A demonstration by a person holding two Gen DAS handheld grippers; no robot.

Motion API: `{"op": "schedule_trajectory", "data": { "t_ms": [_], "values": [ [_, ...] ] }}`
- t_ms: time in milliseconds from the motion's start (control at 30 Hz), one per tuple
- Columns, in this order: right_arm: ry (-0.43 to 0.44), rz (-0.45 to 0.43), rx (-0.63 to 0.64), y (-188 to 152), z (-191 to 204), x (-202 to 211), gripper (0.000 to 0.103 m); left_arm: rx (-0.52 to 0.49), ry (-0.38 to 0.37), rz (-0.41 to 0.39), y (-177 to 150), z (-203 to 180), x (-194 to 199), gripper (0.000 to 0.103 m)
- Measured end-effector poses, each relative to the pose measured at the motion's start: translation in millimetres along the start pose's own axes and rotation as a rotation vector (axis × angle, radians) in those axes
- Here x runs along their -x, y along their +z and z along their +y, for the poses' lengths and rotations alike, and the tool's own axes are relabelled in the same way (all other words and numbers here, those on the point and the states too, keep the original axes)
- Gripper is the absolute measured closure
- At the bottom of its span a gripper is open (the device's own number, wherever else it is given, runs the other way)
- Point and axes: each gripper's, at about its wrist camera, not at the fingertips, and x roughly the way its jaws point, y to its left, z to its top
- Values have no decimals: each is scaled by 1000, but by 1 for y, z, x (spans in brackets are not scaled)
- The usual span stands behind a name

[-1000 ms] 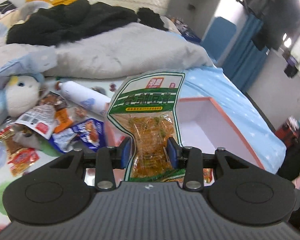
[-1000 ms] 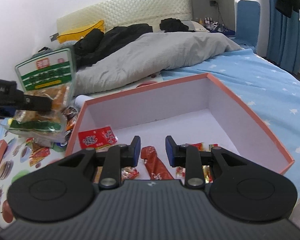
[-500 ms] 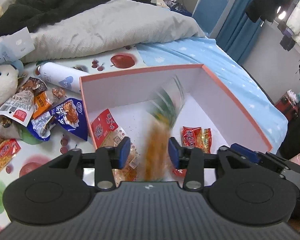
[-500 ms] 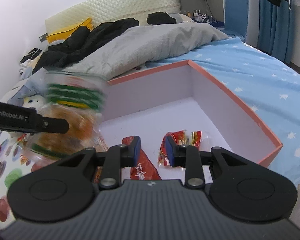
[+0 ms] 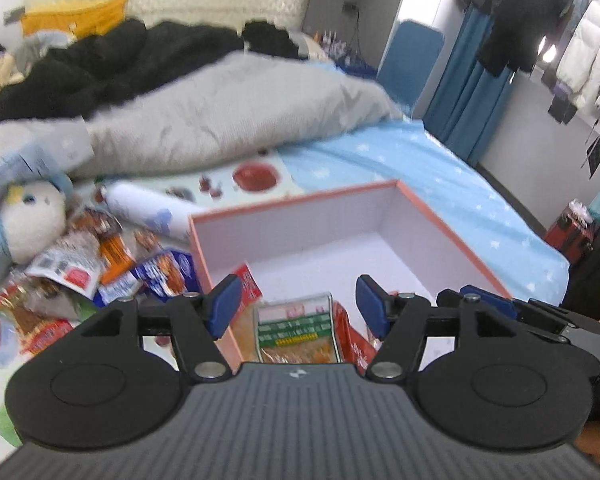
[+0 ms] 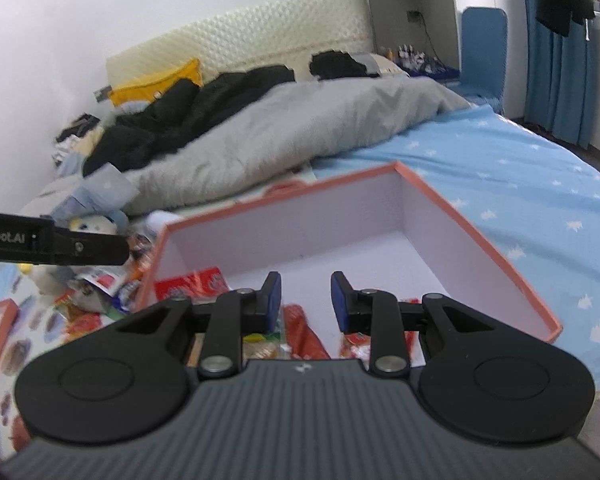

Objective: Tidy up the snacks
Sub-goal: 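Open the left tool to release the green-label bag into the box, then withdraw both open tools from the box toward the snack pile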

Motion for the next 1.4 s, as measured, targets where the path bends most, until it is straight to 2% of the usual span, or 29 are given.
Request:
{"op": "schedule_trajectory", "data": {
  "t_ms": [200, 400, 633, 733, 1000, 1067, 1333, 1400],
  "values": [
    [50, -55, 27, 12, 24, 22, 73, -8, 27, -85, 7, 11, 44, 34],
    [108, -90, 55, 16, 47, 39, 72, 7, 50, -140, -1, 26, 80, 34],
    [163, -84, 100, 6, 80, 50, 72, 31, 92, -199, -25, 47, 119, 34],
    [198, -49, 85, -5, 91, 51, 72, 30, 115, -213, -40, 57, 126, 34],
    [225, 6, 135, -44, 129, 52, 71, 92, 163, -162, -88, 96, 128, 34],
    [208, 27, 149, -55, 136, 52, 61, 112, 165, -151, -100, 106, 129, 34],
    [234, 89, 201, -80, 165, 43, 62, 199, 196, -93, -139, 139, 129, 34],
    [253, 95, 222, -83, 174, 42, 62, 191, 193, -85, -144, 144, 129, 28]
  ]
}}
